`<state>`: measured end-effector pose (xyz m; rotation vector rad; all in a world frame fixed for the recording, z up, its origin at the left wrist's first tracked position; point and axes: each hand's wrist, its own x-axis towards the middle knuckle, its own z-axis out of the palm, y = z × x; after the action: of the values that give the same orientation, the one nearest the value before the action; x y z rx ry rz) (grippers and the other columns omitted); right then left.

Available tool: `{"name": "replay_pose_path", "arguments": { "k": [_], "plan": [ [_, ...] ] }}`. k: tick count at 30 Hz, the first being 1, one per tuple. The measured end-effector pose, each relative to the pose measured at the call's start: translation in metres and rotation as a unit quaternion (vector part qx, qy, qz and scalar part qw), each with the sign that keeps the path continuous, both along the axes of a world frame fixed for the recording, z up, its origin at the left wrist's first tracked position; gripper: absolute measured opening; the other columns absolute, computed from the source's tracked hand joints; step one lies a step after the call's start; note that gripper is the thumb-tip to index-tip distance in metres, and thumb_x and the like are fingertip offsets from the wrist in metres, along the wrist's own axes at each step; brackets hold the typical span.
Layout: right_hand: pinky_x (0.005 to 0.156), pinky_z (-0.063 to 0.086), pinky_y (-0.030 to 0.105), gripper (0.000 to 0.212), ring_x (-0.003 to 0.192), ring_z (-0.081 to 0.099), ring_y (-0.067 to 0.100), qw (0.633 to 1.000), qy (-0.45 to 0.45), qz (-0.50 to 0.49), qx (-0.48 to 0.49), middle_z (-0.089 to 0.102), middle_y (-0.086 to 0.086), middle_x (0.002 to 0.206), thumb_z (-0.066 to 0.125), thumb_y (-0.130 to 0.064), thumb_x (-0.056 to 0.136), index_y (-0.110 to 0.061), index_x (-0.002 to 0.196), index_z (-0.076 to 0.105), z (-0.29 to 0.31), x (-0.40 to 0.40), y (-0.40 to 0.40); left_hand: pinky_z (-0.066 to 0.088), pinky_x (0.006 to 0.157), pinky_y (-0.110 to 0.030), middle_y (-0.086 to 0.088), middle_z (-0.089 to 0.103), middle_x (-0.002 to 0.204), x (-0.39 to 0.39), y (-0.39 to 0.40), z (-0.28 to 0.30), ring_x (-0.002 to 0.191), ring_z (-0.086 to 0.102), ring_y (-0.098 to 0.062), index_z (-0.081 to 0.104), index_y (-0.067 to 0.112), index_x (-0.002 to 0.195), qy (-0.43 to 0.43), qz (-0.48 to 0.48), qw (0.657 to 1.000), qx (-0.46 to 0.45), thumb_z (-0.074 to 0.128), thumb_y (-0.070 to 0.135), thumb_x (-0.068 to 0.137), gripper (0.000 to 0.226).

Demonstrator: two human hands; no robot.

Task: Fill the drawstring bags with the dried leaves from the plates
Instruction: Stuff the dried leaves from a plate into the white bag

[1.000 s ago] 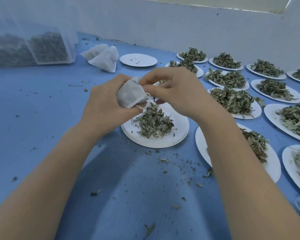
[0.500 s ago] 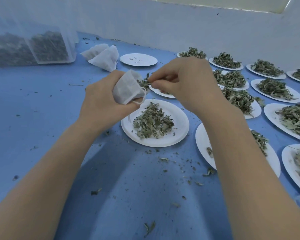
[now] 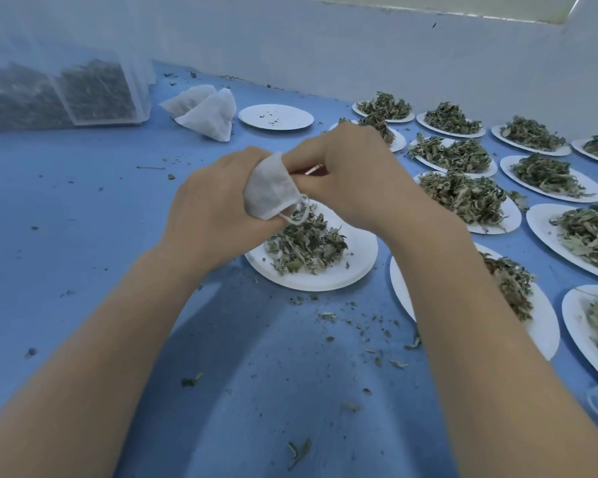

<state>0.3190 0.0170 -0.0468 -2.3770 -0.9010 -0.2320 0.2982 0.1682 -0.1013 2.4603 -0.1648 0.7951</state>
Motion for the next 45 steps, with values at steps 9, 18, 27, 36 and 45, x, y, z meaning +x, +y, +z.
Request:
{"name": "replay_pose_path", "arguments": {
  "k": [9,18,27,36,45],
  "plan": [
    [0.086,0.048,0.028,0.023,0.094,0.065,0.010,0.986,0.146,0.082,0.022,0.072,-0.006,0.098,0.055,-0.018,0.092,-0.027,0.109,0.069,-0.005,-0.003,-0.002,0.040,0.064,-0.026,0.024,0.049,0.070,0.001,0.004,-0.002,0.073,0.050,-0.007,0.053,0.034,0.091,-0.008,-0.018,1.000,-0.023,0.053,0.051,0.049,0.045],
    [0.052,0.035,0.016,0.030,0.050,0.044,0.004,0.996,0.049,0.037,-0.059,0.048,-0.009,0.051,0.051,-0.007,0.083,-0.027,0.061,0.054,-0.006,-0.012,0.022,0.031,0.053,-0.012,0.023,0.049,0.051,-0.003,-0.005,0.000,0.058,0.041,-0.001,0.038,0.042,0.061,-0.039,-0.013,0.997,-0.068,0.054,0.026,0.052,0.024],
    [0.092,0.050,0.043,0.019,0.097,0.066,0.019,0.974,0.197,0.109,0.009,0.073,-0.001,0.097,0.062,-0.017,0.087,-0.018,0.104,0.071,0.001,0.000,-0.015,0.047,0.071,-0.037,0.008,0.062,0.092,-0.007,0.002,0.008,0.084,0.057,-0.021,0.053,0.029,0.114,0.031,-0.072,0.996,0.039,0.076,0.046,0.058,0.063],
    [0.062,0.053,0.016,0.015,0.067,0.068,0.013,0.990,0.108,-0.085,-0.006,0.069,-0.008,0.083,0.070,-0.035,0.080,-0.026,0.092,0.069,0.006,0.005,-0.032,0.040,0.073,-0.030,0.010,0.058,0.089,0.000,0.023,0.003,0.088,0.056,-0.022,0.057,0.023,0.109,0.017,-0.001,0.999,0.030,0.078,0.023,0.064,0.050],
    [0.069,0.052,0.030,0.066,0.068,0.062,0.013,0.916,0.228,-0.129,-0.303,0.060,-0.002,0.083,0.070,-0.070,0.059,-0.016,0.092,0.053,-0.020,0.002,0.000,0.043,0.074,-0.033,0.006,0.062,0.089,0.002,0.026,0.001,0.088,0.058,-0.027,0.058,0.023,0.108,0.007,0.011,1.000,0.018,0.077,0.028,0.063,0.050]
  ]
}}
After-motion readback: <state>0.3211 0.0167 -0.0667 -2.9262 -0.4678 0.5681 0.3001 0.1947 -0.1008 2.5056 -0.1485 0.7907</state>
